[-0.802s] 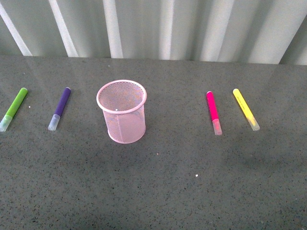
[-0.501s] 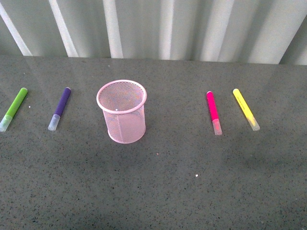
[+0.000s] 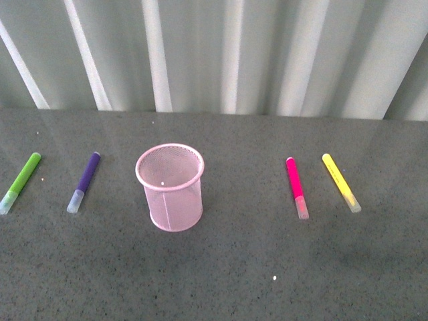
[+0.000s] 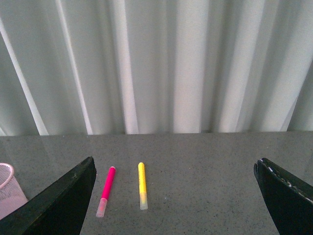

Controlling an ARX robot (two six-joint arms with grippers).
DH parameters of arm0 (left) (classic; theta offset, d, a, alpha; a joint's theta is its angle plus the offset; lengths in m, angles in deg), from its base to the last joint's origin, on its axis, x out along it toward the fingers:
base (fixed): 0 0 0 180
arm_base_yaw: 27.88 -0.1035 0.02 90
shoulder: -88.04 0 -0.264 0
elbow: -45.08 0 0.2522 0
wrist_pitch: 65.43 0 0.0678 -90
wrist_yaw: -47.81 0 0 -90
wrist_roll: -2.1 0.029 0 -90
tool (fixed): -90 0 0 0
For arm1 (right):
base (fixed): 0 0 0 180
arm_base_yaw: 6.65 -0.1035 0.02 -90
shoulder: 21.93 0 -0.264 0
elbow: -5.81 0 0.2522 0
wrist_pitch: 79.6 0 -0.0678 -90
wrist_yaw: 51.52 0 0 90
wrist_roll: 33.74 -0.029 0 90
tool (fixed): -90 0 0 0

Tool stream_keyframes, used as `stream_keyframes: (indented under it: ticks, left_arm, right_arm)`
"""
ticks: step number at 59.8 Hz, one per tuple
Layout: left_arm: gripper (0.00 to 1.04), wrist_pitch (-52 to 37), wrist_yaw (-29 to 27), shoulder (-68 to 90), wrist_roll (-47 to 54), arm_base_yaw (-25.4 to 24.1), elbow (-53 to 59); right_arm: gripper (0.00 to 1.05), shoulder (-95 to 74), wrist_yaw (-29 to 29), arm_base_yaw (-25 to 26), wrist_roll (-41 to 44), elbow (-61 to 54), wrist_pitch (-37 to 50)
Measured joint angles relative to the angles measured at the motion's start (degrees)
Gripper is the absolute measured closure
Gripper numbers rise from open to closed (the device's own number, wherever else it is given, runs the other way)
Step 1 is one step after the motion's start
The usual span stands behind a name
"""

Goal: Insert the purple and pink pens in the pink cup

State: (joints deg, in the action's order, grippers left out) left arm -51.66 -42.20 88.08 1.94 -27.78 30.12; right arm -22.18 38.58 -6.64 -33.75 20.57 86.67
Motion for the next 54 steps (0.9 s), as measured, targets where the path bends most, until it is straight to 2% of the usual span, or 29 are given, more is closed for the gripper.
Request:
stream_keyframes:
  ticks: [41,44,48,50,54]
  left_arm:
    - [0.07,0.0,0.0,0.0,0.0,0.0,0.0]
    - [0.07,4.04,-4.37,1.81,-2.1,1.42,-1.27]
    - [0.07,14.45,-12.81,8.04,-7.1,5.81,-4.81]
    - [0.07,16.9,-14.25,9.64,-8.26,7.3,-5.09]
    - [0.07,18.64,-12.46,11.72,-11.13,8.33,-4.94]
  right_arm:
    - [0.07,0.0,0.0,-0.02,0.0,0.0,0.0]
    - [0.07,0.0,0.0,-0.02,0.0,0.0,0.0]
    - [0.07,0.0,0.0,-0.02,0.0,0.0,0.0]
    - [0.07,0.0,0.0,-0.02,0.0,0.0,0.0]
    - [0.07,0.0,-0.02,-0.02,0.0,0.0,0.0]
